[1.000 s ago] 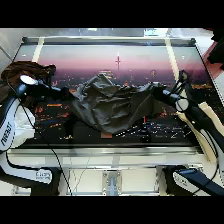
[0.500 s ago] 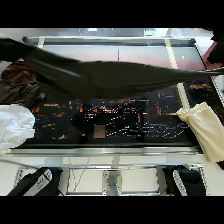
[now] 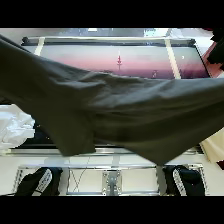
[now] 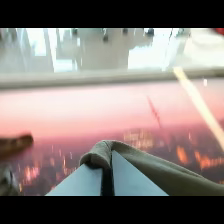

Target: Fold the shirts.

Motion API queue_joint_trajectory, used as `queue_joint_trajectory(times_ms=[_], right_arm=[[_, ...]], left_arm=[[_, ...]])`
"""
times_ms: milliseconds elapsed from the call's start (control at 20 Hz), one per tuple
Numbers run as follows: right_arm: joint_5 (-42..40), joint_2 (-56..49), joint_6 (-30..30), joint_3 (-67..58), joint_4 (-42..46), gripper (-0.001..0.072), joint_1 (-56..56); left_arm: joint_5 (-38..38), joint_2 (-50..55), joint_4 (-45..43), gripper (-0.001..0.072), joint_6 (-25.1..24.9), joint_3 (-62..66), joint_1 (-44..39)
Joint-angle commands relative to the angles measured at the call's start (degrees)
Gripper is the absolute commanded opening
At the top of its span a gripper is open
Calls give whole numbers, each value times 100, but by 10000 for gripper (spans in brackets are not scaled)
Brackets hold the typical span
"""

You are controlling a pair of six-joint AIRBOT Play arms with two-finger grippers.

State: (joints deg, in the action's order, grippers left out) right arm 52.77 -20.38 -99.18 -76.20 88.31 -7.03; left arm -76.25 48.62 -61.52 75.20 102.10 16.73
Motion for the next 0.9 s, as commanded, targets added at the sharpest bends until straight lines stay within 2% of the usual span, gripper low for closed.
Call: queue_joint_trajectory(times_ms=[0, 100, 200, 450, 700, 750, 800, 850], right_arm=[[-94, -1193, 413, 223, -896, 31, -7], [-308, -2181, 675, 568, -1504, 31, 2], [-732, -3130, 780, 903, -1884, 31, 74], [-2643, -5270, 540, 1198, -2015, 31, 706], [-5278, -6457, -33, 1198, -2024, 33, 1366], [-5563, -6564, -31, 1193, -2022, 34, 1436], [-5665, -6603, -26, 1193, -2017, 37, 1462], [-5676, -6603, -26, 1193, -2017, 79, 1458]], left_arm=[[-1241, 772, -273, 11, 326, -153, 4], [-1163, 1333, -278, 12, 326, -597, -35], [-721, 1963, -286, 11, 289, -1174, -181], [1410, 3842, -229, 12, 337, -1742, -518], [3703, 4435, 638, 13, 494, -1740, -573], [4030, 4428, 929, 43, 487, -1707, -570], [4144, 4428, 1147, 187, 426, -1628, -562], [4129, 4428, 1235, 420, 354, -1499, -562]])
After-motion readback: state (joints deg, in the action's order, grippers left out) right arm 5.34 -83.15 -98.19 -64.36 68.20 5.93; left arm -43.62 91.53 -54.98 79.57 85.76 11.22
